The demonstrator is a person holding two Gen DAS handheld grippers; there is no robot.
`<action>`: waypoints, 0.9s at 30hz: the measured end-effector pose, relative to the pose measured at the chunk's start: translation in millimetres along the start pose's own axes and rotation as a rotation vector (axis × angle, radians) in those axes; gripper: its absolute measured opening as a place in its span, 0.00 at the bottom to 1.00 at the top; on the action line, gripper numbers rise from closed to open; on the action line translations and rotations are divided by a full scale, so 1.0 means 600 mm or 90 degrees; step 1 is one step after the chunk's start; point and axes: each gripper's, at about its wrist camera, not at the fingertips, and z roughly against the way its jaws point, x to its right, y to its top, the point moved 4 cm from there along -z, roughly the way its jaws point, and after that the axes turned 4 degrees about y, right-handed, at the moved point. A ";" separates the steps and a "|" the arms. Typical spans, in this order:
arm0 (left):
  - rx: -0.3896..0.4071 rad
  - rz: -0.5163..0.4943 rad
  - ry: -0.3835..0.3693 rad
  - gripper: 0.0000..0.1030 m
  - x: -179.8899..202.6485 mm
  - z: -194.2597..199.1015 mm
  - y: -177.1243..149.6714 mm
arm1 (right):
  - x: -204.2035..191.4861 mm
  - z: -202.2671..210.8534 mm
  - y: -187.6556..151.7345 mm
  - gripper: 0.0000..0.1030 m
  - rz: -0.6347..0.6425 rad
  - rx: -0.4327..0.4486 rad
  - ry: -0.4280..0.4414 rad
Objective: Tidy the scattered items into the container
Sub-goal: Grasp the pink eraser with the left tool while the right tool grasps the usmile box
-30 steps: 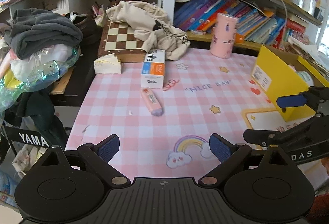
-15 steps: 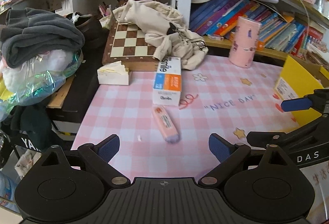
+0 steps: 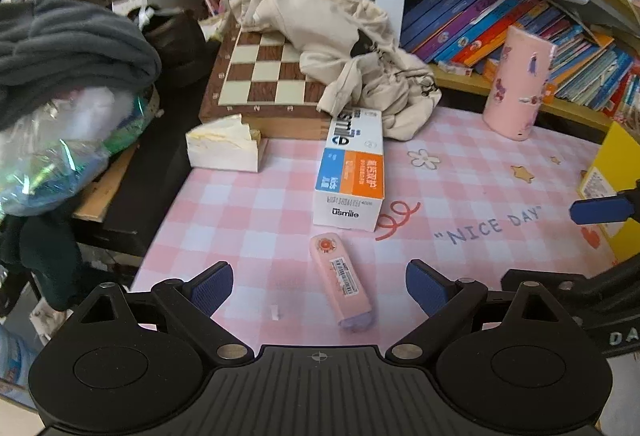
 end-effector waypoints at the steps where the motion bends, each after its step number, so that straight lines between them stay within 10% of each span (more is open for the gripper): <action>1: -0.005 0.002 -0.001 0.88 0.002 -0.007 0.001 | 0.004 -0.003 0.000 0.98 -0.001 -0.002 0.000; 14: -0.037 -0.008 0.000 0.72 0.026 -0.061 0.002 | 0.035 -0.026 0.009 0.98 -0.002 -0.011 -0.005; 27: -0.031 0.001 0.004 0.23 -0.015 -0.061 -0.011 | 0.023 -0.050 0.025 0.97 -0.002 -0.008 0.007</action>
